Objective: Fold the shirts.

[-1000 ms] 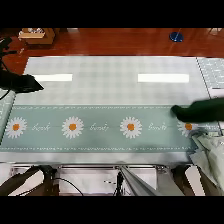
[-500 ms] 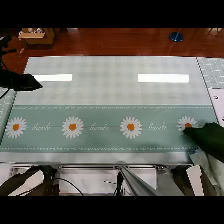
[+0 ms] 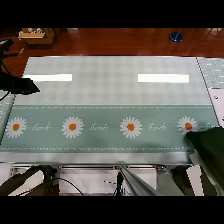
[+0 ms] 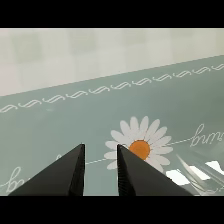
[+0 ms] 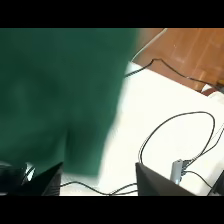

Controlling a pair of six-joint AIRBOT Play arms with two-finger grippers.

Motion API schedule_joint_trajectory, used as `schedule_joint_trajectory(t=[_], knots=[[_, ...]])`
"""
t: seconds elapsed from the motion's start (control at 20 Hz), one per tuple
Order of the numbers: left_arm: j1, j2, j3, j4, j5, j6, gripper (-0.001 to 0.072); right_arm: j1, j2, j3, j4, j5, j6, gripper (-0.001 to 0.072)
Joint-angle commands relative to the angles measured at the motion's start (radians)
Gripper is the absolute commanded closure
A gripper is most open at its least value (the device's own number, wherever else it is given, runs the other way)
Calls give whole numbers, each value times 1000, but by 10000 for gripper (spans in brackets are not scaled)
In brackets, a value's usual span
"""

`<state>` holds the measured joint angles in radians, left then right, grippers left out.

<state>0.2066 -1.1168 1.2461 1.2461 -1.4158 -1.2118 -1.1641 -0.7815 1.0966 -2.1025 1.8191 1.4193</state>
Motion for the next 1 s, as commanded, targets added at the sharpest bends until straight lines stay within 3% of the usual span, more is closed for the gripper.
schedule_joint_trajectory(t=[0.0,0.1,0.15,0.2,0.25,0.3,0.35,0.45,0.65,0.75,0.95], knots=[[1,0,1,46,17,0,427,0,-1,-36,2,-98,24,182],[0,0,1,48,51,-1,426,0,-1,-24,241,-275,54,186],[-2,0,0,45,73,-1,417,0,-1,-3,500,-393,18,188],[-2,-2,0,27,104,-1,226,1,-9,20,764,-502,-3,195],[-2,-8,0,-23,154,-9,2,21,-35,41,1026,-589,-34,286],[-11,-23,0,-102,223,-11,-2,79,-79,69,1138,-604,-49,286],[-39,-52,0,-160,293,11,0,186,-137,97,1125,-569,-48,285],[-134,-125,1,-133,340,19,29,451,-243,110,956,-476,-47,285],[-353,-241,1,214,293,-201,29,932,-407,111,543,-450,26,274],[-428,-265,1,375,206,-298,29,1070,-462,110,412,-428,74,173],[-467,-269,1,404,132,-312,29,1157,-508,110,421,-388,74,174]])
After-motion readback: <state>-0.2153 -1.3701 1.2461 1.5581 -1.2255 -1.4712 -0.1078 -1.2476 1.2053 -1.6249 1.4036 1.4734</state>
